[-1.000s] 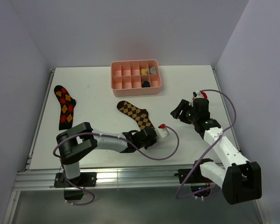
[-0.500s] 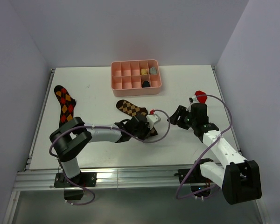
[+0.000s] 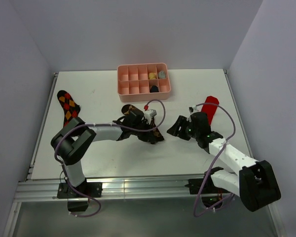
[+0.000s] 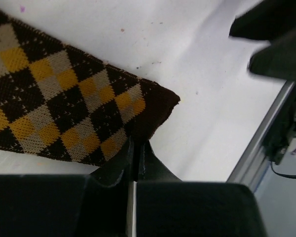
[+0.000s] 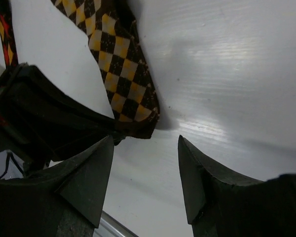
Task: Roll the socks
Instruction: Roll the sock at the center of the board.
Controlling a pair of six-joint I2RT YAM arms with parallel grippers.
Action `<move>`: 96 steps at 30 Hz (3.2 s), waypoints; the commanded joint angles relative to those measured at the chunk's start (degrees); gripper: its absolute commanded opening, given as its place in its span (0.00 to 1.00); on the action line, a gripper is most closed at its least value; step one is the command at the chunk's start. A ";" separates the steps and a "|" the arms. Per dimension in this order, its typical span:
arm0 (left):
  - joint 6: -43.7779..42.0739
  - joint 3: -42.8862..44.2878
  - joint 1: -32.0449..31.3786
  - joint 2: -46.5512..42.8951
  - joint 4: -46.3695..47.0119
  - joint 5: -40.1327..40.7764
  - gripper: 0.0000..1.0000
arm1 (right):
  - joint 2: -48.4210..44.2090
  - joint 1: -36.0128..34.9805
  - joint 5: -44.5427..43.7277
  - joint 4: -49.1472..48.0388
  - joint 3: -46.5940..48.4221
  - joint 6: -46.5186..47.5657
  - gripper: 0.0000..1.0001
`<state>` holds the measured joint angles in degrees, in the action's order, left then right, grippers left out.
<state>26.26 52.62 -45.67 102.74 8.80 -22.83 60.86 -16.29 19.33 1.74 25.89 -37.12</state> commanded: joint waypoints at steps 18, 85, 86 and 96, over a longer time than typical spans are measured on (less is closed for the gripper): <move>11.88 0.29 5.50 3.08 3.42 -6.00 0.00 | 9.35 -11.57 -5.53 -5.42 3.29 -2.16 0.43; -19.84 -16.59 -16.82 -18.98 17.65 38.21 0.47 | 39.68 -16.40 -13.89 11.09 25.79 -3.31 0.26; -21.06 -16.85 -17.52 -18.46 18.79 38.12 0.46 | 39.77 -16.40 -13.80 11.18 25.88 -3.22 0.27; -25.12 -16.15 -17.96 -12.22 23.28 40.14 0.27 | 40.30 -16.40 -11.60 10.74 25.88 -3.13 0.27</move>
<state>3.60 35.79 -63.40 88.71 27.49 14.92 98.02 -32.60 8.60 8.23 52.21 -41.08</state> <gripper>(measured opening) 0.278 0.267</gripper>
